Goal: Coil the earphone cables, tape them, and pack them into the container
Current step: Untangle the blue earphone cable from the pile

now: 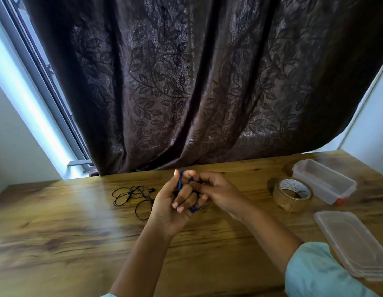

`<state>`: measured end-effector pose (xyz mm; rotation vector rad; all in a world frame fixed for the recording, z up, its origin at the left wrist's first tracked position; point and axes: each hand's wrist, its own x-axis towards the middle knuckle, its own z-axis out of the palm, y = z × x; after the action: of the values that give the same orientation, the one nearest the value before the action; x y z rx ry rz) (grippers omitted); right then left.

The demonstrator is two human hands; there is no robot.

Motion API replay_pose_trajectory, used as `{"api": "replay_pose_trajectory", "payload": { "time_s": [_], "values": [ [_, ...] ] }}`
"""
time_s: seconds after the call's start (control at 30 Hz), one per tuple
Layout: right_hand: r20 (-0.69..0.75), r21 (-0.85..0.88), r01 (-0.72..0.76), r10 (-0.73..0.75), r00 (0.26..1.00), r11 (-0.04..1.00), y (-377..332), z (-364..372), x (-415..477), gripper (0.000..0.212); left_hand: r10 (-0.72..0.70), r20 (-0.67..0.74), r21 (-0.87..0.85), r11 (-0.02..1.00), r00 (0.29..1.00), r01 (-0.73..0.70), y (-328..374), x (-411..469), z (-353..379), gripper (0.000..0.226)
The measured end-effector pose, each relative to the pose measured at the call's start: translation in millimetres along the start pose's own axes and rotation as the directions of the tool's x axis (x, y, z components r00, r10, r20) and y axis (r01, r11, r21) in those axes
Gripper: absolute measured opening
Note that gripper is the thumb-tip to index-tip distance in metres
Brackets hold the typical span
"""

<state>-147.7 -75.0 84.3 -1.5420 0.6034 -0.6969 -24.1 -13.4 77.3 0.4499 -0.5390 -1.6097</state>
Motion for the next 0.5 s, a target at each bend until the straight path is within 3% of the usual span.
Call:
{"api": "replay_pose_trajectory", "payload": {
  "time_s": [0.1, 0.27, 0.5],
  "values": [
    [-0.035, -0.074, 0.02, -0.023, 0.999, 0.997, 2, -3, 2, 0.013, -0.007, -0.081, 0.064, 0.998, 0.997, 0.013, 1, -1, 0, 0.042],
    [-0.142, -0.426, -0.027, -0.037, 0.989, 0.904, 14, -17, 2, 0.014, -0.113, -0.286, 0.273, 0.942, 0.951, 0.194, 14, -2, -10, 0.023],
    [-0.159, -0.656, -0.057, -0.065, 0.985, 0.752, 24, -19, -12, 0.019, -0.084, -0.403, 0.579, 0.748, 0.911, 0.325, 8, -5, -3, 0.029]
  ]
}}
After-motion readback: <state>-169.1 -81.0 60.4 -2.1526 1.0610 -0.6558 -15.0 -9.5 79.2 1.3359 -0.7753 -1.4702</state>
